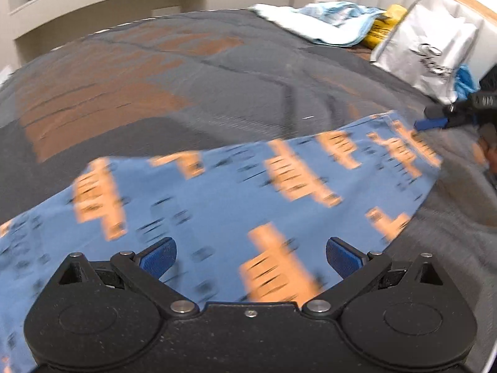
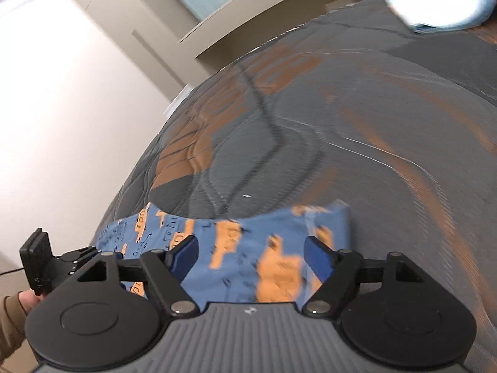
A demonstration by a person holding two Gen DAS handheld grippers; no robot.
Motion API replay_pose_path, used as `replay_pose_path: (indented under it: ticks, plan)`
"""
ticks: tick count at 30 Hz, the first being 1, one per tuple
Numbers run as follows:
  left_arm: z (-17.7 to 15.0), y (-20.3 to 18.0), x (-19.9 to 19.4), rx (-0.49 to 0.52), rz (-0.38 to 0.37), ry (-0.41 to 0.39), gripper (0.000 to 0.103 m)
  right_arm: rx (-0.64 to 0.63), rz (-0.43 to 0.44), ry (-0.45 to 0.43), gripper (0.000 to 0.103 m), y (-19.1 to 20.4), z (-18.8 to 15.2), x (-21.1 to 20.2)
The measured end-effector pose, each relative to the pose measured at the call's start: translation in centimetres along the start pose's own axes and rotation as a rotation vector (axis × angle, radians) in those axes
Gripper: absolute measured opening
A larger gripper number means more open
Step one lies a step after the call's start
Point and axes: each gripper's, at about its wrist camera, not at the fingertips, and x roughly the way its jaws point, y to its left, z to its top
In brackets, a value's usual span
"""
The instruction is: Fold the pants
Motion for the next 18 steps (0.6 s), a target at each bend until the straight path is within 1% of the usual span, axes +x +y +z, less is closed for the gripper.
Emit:
replay_pose_path:
  ticks: [2, 4, 6, 8, 10, 12, 15, 17, 18]
  plan:
    - [1.7, -1.9, 1.1, 0.024, -0.055, 0.006, 0.102, 0.071, -0.012, -0.030, 0.081, -1.9, -1.3, -1.7]
    - [4.0, -4.3, 2.7, 0.086, -0.128, 0.020, 0.102, 0.107, -0.022, -0.050, 0.082, -2.9, -2.8, -3.0]
    - [6.5, -6.8, 4.4, 0.186, -0.196, 0.036, 0.102, 0.120, -0.030, -0.064, 0.082, -3.3, -4.2, -3.7]
    - [8.8, -8.8, 6.0, 0.291, -0.232, 0.047, 0.102, 0.158, -0.060, -0.095, 0.082, -3.5, -5.6, -4.1]
    - [11.0, -10.6, 8.0, 0.382, -0.265, 0.058, 0.102, 0.223, -0.066, -0.141, 0.083, -3.9, -6.9, -4.5]
    - [13.1, -12.2, 10.0, 0.457, -0.317, 0.081, 0.102, 0.302, -0.055, -0.187, 0.083, -4.4, -8.2, -4.5]
    - [15.5, -13.7, 13.1, 0.526, -0.392, 0.144, 0.102, 0.386, -0.030, -0.256, 0.083, -4.2, -10.1, -4.0]
    - [16.8, -14.5, 14.9, 0.542, -0.436, 0.183, 0.100, 0.413, -0.025, -0.297, 0.083, -3.9, -10.9, -3.6]
    - [17.4, -14.8, 15.7, 0.541, -0.471, 0.203, 0.099, 0.425, -0.026, -0.312, 0.083, -3.9, -11.3, -3.6]
